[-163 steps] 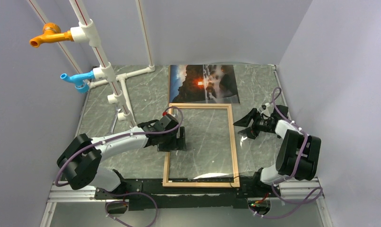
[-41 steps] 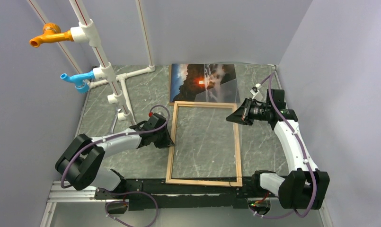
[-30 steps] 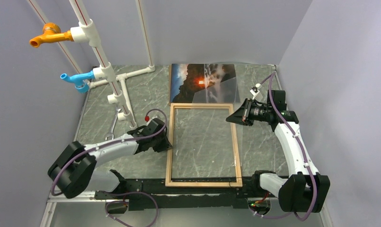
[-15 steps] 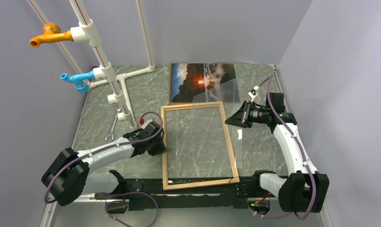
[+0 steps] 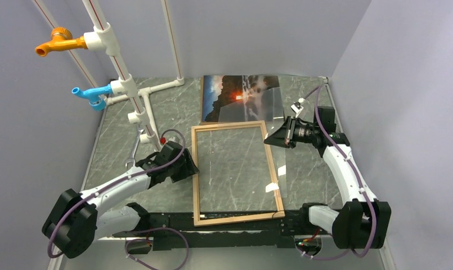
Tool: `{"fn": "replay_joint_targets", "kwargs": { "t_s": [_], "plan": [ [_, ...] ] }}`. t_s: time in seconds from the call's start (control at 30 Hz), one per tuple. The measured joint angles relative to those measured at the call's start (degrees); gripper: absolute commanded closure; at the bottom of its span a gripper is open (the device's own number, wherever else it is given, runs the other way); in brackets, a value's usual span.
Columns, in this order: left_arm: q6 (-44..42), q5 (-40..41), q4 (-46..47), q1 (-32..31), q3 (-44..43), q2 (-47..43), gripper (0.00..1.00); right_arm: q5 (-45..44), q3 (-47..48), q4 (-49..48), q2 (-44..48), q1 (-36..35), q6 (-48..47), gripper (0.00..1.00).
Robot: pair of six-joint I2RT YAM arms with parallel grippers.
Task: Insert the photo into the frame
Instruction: Adjust the photo frame at the center of the board.
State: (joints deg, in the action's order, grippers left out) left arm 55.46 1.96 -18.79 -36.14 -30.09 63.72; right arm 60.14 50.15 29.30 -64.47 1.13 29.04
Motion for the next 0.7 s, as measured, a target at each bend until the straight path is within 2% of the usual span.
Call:
{"fn": "replay_joint_targets", "kwargs": {
  "t_s": [0.33,0.7],
  "plan": [
    [-2.78,-4.63,-0.28,4.90,5.27,-4.55,0.50,-0.09,0.02,-3.72,-4.98,-8.92,1.97,1.00],
    [-5.11,-6.36,0.39,5.42,5.86,-2.73,0.57,-1.86,-0.39,-7.48,-6.12,-12.31,4.04,1.00]
  ]
}}
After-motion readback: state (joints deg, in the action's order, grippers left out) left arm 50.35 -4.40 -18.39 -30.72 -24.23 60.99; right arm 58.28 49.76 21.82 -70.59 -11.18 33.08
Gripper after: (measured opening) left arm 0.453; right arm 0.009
